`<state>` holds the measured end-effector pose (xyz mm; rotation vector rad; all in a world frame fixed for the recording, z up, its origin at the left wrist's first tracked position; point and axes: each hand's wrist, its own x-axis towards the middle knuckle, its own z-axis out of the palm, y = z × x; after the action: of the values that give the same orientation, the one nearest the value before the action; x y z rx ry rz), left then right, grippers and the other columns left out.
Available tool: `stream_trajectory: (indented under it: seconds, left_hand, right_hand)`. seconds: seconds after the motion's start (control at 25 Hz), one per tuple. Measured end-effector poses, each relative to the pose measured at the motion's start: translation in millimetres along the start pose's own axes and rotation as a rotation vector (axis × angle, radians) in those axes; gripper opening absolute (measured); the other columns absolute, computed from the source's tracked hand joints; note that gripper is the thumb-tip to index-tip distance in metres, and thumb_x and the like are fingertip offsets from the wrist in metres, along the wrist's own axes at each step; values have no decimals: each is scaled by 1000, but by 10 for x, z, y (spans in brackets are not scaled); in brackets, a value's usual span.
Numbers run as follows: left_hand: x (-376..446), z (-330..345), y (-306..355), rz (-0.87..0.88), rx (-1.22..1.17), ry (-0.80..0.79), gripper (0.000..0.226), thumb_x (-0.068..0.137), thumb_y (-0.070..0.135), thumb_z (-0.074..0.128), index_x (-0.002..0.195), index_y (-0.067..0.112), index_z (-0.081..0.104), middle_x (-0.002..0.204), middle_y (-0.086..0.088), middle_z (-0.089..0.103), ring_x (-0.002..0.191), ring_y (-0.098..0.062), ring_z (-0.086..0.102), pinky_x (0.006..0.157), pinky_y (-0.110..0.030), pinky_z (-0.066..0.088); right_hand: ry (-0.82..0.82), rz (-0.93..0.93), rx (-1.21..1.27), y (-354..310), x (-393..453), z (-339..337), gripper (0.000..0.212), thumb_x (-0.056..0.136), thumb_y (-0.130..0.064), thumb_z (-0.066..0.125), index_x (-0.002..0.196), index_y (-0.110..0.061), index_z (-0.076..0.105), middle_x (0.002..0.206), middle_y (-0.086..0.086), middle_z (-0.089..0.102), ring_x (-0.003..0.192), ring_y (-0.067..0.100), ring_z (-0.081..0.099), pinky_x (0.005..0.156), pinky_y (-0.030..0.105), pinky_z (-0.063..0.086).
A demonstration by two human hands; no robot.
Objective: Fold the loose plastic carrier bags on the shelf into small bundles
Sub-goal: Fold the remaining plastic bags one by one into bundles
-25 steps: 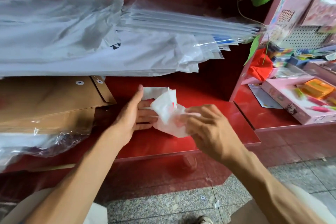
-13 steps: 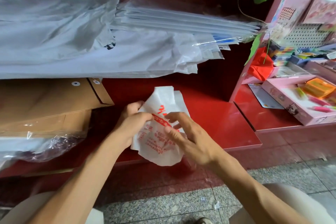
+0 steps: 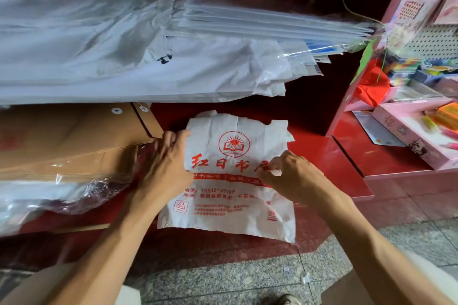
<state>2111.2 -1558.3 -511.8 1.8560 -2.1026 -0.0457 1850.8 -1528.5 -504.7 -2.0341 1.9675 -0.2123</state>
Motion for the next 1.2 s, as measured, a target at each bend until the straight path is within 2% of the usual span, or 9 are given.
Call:
stream_trajectory:
  seconds: [0.16, 0.24, 0.32, 0.52, 0.64, 0.84, 0.96, 1.08, 1.2]
  left_hand:
    - [24, 71, 79, 269, -346, -115, 13, 87, 13, 55, 95, 22, 61, 100, 9, 59, 95, -15, 58, 85, -29, 44]
    - [6, 108, 115, 256, -307, -179, 10, 92, 19, 57, 87, 27, 61, 85, 13, 57, 81, -10, 59, 73, -28, 48]
    - [-6, 153, 157, 251, -266, -209, 15, 93, 29, 61, 108, 27, 63, 94, 13, 56, 88, -7, 56, 78, -25, 48]
    - [13, 210, 240, 287, -204, -254, 30, 95, 34, 56, 124, 28, 55, 122, 14, 44, 119, -8, 38, 101, -29, 39]
    - [16, 184, 220, 287, -234, -281, 31, 93, 37, 59, 124, 30, 56, 124, 17, 44, 120, -4, 37, 101, -26, 37]
    - [61, 158, 183, 271, -283, -316, 32, 89, 39, 65, 120, 33, 59, 117, 23, 44, 116, 0, 39, 103, -27, 37]
    - [55, 152, 187, 288, -239, -335, 32, 90, 41, 62, 122, 35, 55, 120, 24, 38, 118, 1, 34, 103, -24, 34]
    - [61, 168, 171, 321, -242, -326, 32, 90, 41, 62, 121, 35, 55, 120, 25, 36, 117, 1, 32, 103, -24, 34]
    - [76, 178, 191, 323, -219, -319, 28, 96, 41, 54, 123, 33, 53, 125, 23, 35, 120, 1, 31, 101, -21, 32]
  right_hand:
    - [133, 125, -125, -7, -24, -55, 48, 90, -58, 51, 85, -11, 62, 90, 2, 55, 98, 31, 57, 84, 39, 46]
    - [213, 115, -223, -13, -35, -58, 43, 90, -55, 52, 104, -15, 59, 104, 3, 56, 107, 29, 51, 85, 40, 42]
    - [220, 121, -171, 36, 34, -62, 51, 89, -53, 55, 127, -19, 47, 122, 5, 51, 113, 29, 47, 88, 42, 42]
    - [110, 158, 442, 342, 552, -162, 67, 81, -53, 65, 139, -30, 39, 129, 0, 60, 117, 26, 55, 95, 43, 47]
    - [26, 118, 851, 261, 701, -199, 56, 86, -33, 71, 138, -25, 50, 128, -2, 59, 116, 18, 54, 79, 20, 45]
    - [187, 257, 291, 177, 932, -60, 55, 79, -44, 71, 129, -32, 52, 122, -1, 57, 117, 26, 52, 95, 38, 45]
    - [175, 73, 916, 121, 978, -148, 31, 79, -9, 74, 103, -26, 69, 98, -6, 66, 95, 18, 63, 69, 19, 52]
    - [325, 12, 1256, 104, 1037, -252, 41, 72, -5, 75, 104, -29, 69, 120, 2, 65, 109, 20, 61, 77, 22, 53]
    - [486, 53, 668, 141, 1011, -254, 62, 71, -19, 70, 131, -19, 58, 146, 1, 44, 128, 24, 48, 101, 41, 46]
